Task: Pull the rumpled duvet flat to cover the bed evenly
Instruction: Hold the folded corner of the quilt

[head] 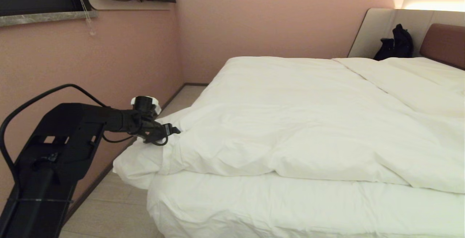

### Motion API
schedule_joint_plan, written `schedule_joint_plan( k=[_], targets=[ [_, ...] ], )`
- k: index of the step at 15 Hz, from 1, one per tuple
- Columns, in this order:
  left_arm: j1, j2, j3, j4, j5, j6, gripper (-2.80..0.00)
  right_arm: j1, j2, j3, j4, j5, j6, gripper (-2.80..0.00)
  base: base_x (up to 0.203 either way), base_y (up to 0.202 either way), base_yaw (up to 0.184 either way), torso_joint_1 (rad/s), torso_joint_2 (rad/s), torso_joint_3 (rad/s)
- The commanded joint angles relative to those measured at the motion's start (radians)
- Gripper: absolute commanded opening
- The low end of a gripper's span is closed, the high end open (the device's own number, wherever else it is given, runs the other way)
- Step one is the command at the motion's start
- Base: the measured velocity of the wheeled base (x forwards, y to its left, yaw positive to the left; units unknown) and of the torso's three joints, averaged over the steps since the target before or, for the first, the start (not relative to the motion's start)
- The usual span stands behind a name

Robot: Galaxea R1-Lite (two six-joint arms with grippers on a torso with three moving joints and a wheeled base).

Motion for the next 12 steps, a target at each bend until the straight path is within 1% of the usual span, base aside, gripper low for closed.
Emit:
schedule_joint_plan(
  k=[1,9,12],
  targets=[
    [0.0,0.003,0.0,0.002,-0.004,0.0,0.0,0.0,0.0,0.0,-0.001,0.0,0.0,-2.8,0.0,0.0,0.0,0.0,0.0,0.0],
    [0.0,0.012,0.0,0.02,-0.007,0.001,0.0,0.0,0.0,0.0,-0.001,0.0,0.0,-2.8,0.0,0.0,0.0,0.0,0.0,0.0],
    [0.0,0.015,0.0,0.069,-0.008,0.046,0.0,0.0,0.0,0.0,0.0,0.0,0.0,-2.8,0.0,0.0,0.0,0.0,0.0,0.0]
  ],
)
